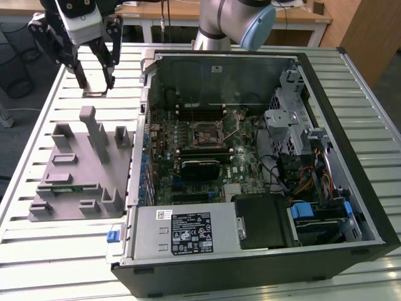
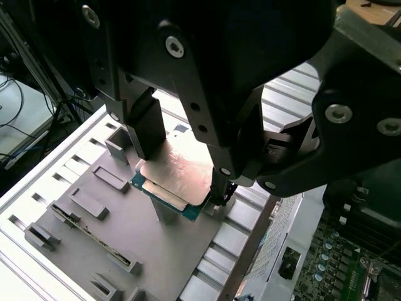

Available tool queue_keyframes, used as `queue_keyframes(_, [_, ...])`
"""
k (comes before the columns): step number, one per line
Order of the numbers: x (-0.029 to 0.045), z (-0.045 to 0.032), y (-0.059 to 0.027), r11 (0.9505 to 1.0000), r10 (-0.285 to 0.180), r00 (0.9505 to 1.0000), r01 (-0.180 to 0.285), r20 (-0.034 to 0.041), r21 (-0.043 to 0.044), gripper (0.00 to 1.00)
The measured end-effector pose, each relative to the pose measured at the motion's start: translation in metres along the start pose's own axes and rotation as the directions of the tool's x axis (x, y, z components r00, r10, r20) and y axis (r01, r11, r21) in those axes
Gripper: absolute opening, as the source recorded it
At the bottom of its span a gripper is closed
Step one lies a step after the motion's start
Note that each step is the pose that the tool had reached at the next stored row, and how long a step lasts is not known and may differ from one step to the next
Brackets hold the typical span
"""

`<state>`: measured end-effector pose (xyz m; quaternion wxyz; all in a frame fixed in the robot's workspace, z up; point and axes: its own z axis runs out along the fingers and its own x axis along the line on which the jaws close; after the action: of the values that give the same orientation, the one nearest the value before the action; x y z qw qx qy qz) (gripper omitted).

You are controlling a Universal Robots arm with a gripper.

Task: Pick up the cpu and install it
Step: 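Pick up the cpu and move it towards the insertion slot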

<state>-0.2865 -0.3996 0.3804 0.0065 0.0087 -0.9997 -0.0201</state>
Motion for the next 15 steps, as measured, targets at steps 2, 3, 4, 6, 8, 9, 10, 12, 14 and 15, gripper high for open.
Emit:
queue_keyframes(2, [-0.0014, 0.0, 0.0, 1.0, 0.0, 1.0, 0.0, 0.0001, -0.0001, 0.54])
queue_keyframes(3, [-0.0021, 0.0, 0.0, 1.0, 0.0, 1.0, 0.0, 0.0001, 0.0, 0.54])
queue_keyframes(4, [-0.0028, 0.0, 0.0, 1.0, 0.0, 1.0, 0.0, 0.0, -0.0001, 0.54])
queue_keyframes(6, [-0.0043, 0.0, -0.0001, 1.0, 0.0, 1.0, 0.0, 0.0, 0.0, 0.54])
queue_keyframes(8, [-0.0057, 0.0, -0.0001, 1.0, 0.0, 1.0, 0.0, 0.0, -0.0001, 0.54])
queue_keyframes(9, [-0.0063, -0.0001, -0.0001, 1.0, 0.0, 1.0, 0.0, 0.0, 0.0, 0.54])
queue_keyframes(10, [-0.007, -0.0001, -0.0001, 1.0, 0.0, 1.0, 0.0, 0.0, 0.0, 0.54])
queue_keyframes(12, [-0.0084, -0.0001, -0.0001, 1.0, 0.0, 1.0, 0.0, -0.0001, 0.0, 0.54])
queue_keyframes(14, [-0.0098, -0.0001, -0.0002, 1.0, 0.0, 1.0, 0.0, 0.0001, 0.0, 0.54])
queue_keyframes(15, [-0.0105, -0.0001, -0.0002, 1.0, 0.0, 1.0, 0.0, 0.0001, -0.0001, 0.54])
